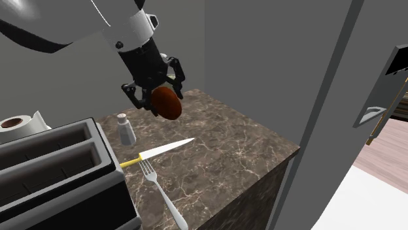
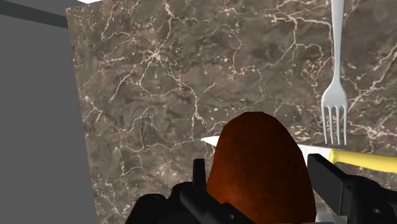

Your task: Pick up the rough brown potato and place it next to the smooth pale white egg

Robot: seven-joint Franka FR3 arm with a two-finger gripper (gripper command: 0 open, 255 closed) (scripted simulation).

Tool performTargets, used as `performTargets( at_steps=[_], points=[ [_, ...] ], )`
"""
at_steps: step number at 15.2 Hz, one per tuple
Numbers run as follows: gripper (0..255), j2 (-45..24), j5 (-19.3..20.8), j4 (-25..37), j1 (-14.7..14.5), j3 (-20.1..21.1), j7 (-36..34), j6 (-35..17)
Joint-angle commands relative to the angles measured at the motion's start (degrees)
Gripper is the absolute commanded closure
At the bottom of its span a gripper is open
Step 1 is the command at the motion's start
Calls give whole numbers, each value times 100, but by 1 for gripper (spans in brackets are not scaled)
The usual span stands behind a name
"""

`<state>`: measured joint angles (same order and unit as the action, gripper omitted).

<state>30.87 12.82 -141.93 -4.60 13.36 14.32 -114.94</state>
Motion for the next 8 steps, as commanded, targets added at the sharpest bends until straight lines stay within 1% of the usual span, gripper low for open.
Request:
performTargets(
  at_steps=[1, 8],
  points=[
    [255, -145, -87, 141, -97, 246, -298, 73],
    [255, -814, -251, 881, -352, 1084, -1302, 405]
  ],
)
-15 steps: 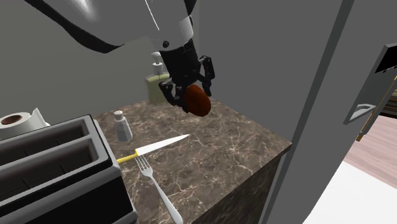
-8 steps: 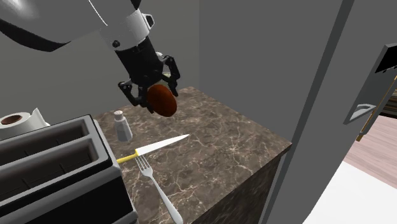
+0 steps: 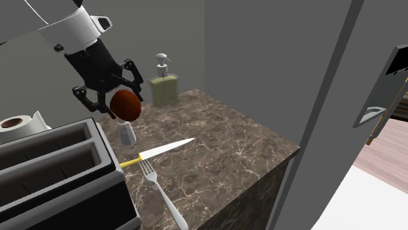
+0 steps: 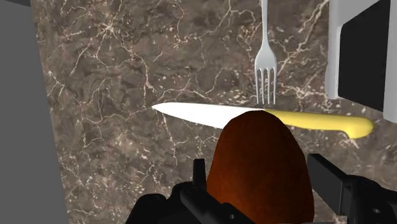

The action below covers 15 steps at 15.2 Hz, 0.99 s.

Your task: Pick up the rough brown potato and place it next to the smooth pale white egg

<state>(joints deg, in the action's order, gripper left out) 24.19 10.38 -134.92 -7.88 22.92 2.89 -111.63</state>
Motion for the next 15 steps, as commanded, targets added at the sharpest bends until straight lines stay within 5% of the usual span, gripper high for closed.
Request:
performTargets(
  at_steps=[1, 15],
  points=[
    [255, -268, -7, 310, -49, 248, -307, 125],
    [255, -2597, 804, 2613, -521, 1669, -2505, 1034]
  ],
)
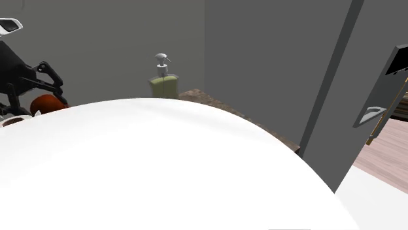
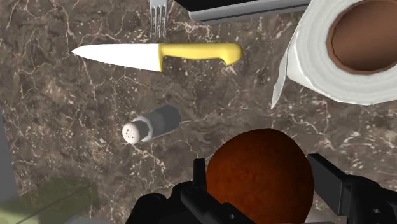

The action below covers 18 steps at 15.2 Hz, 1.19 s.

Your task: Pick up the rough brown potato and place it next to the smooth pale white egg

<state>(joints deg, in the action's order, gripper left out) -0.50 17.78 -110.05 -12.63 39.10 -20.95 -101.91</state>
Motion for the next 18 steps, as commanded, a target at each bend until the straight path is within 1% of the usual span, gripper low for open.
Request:
performTargets(
  at_steps=[1, 10, 18],
  points=[
    [255, -146, 81, 68, -51, 47, -148, -6],
    [255, -378, 287, -397, -68, 38, -432, -592],
    [255, -679, 561, -718, -102, 8, -738, -1076]
  ],
)
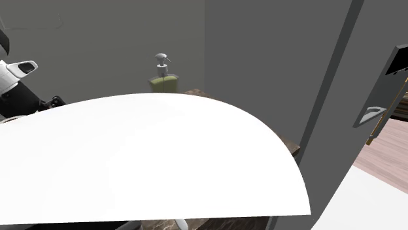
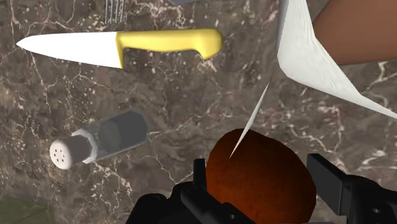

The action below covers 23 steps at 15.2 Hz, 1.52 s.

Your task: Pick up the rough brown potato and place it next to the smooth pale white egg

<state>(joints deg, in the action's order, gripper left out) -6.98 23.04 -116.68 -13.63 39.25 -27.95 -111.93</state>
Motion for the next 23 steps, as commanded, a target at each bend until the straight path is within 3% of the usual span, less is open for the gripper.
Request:
performTargets(
  at_steps=[1, 7, 15, 16, 21, 23],
  points=[
    [255, -74, 75, -90, -7, -13, -80, -132],
    [255, -379, 361, -275, -57, -70, -362, -484],
    [255, -380, 362, -275, -54, -67, -362, -484],
    [0, -378, 365, -288, -47, -71, -357, -498],
    [0, -379, 362, -275, -54, -67, -362, -484],
    [0, -226, 175, -58, -81, 11, -246, -165]
  ],
)
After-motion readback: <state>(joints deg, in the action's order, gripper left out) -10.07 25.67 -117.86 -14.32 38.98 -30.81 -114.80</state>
